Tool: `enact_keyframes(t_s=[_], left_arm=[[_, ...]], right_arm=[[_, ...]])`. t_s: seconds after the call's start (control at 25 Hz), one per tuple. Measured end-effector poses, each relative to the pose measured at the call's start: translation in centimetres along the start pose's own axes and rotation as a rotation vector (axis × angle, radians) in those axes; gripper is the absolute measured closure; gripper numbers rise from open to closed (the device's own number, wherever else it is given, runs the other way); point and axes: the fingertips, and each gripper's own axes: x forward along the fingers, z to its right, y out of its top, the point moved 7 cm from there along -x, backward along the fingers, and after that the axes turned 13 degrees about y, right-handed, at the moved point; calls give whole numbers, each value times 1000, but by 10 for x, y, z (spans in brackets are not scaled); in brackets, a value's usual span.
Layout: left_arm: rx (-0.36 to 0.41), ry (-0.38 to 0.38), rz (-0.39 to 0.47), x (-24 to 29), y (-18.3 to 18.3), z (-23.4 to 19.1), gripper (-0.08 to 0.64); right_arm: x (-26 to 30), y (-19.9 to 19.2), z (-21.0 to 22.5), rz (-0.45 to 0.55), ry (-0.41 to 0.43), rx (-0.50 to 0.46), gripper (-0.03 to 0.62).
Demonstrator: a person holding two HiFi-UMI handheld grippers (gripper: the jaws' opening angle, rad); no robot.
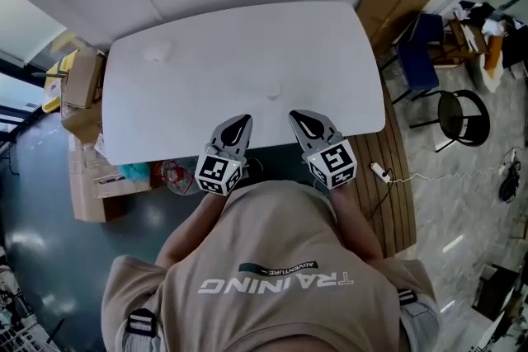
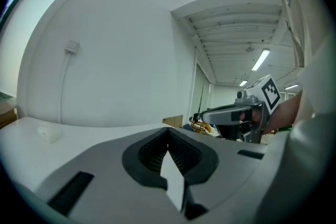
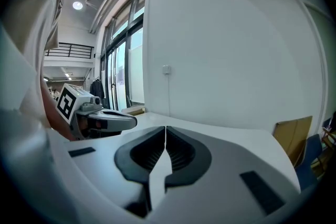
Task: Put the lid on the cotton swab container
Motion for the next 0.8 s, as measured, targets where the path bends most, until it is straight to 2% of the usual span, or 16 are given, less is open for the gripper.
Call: enact_keyframes(t_s=[0.32,0.8], left_arm=[[1,-84,-12,28,1,-31,548],[-2,-116,-65,61,-5,-42,548]], right_arm=[[35,-7,14,-40,-64,57,571],[62,-14,44,-115,-63,88,571]])
